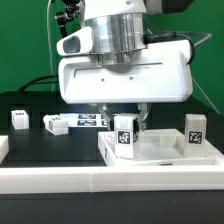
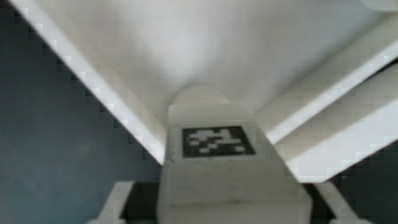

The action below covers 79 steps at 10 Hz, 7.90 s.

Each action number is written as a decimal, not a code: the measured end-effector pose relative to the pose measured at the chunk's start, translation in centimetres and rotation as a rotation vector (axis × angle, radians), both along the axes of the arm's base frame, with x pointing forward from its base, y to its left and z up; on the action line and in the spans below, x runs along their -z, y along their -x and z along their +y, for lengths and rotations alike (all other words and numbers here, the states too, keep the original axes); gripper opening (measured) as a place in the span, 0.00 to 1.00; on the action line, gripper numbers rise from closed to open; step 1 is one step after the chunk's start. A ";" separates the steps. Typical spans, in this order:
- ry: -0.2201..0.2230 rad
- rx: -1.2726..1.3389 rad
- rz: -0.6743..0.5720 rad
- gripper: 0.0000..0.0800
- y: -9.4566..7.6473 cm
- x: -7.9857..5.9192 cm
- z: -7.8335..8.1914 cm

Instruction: Assemble square table

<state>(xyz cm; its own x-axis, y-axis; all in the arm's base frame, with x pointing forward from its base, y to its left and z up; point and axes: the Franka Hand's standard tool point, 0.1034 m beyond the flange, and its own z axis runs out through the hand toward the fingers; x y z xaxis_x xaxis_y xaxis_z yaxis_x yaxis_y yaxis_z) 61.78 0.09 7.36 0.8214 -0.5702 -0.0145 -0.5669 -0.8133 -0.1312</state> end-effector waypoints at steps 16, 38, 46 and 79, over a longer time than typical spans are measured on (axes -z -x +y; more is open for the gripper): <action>-0.048 0.045 0.029 0.81 0.0 -0.1 0.3; 0.084 -0.567 -0.054 0.36 0.0 -0.1 0.1; 0.033 0.268 0.020 0.36 0.0 0.0 0.1; 0.120 -0.640 -0.056 0.36 -0.3 -0.1 0.3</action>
Offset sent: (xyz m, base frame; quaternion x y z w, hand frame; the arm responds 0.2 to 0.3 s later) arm -0.0034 0.0002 0.0003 -0.0361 -0.0262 0.2367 0.9706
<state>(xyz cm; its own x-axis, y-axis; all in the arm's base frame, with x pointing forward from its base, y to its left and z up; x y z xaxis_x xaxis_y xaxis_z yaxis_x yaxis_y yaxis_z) 62.04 0.42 7.44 0.9967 0.0368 0.0719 0.0394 -0.9986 -0.0340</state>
